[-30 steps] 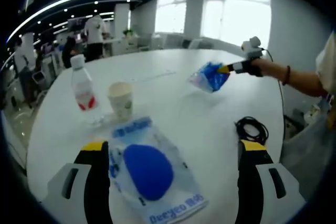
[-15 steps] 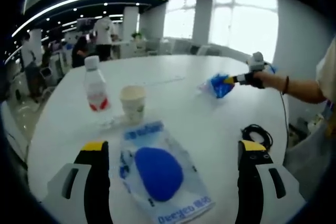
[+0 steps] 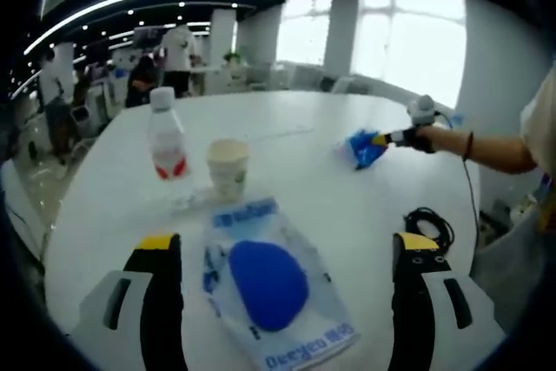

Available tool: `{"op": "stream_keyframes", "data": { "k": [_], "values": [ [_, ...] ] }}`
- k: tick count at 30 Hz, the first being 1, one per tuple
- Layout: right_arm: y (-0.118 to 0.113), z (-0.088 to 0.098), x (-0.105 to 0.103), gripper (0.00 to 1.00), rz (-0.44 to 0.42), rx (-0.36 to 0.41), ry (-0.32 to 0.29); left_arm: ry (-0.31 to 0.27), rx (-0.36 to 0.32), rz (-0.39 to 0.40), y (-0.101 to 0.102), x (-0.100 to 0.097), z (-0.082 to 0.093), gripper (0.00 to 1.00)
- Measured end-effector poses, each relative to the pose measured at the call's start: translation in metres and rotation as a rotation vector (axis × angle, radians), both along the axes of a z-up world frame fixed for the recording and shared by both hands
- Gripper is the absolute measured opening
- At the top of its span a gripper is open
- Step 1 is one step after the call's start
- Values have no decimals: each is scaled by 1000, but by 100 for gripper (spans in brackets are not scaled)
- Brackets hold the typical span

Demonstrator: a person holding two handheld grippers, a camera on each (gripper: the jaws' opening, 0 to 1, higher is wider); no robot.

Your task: Arrange the tabletop items into an orderly group along one side of the table until the central work area is clear of visible clutter.

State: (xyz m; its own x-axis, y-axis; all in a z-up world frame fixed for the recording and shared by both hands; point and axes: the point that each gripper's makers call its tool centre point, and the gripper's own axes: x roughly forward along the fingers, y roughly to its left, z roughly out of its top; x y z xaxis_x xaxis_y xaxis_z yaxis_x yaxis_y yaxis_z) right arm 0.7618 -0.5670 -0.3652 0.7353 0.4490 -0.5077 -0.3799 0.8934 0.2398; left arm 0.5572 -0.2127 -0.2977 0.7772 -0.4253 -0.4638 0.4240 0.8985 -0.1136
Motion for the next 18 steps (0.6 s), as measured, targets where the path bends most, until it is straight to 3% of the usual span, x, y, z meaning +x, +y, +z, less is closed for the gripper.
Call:
{"op": "stream_keyframes", "data": {
  "k": [18],
  "values": [
    [-11,-20,5,4,0,-57,18,20,11,11,3,-2,-6,95]
  ]
}}
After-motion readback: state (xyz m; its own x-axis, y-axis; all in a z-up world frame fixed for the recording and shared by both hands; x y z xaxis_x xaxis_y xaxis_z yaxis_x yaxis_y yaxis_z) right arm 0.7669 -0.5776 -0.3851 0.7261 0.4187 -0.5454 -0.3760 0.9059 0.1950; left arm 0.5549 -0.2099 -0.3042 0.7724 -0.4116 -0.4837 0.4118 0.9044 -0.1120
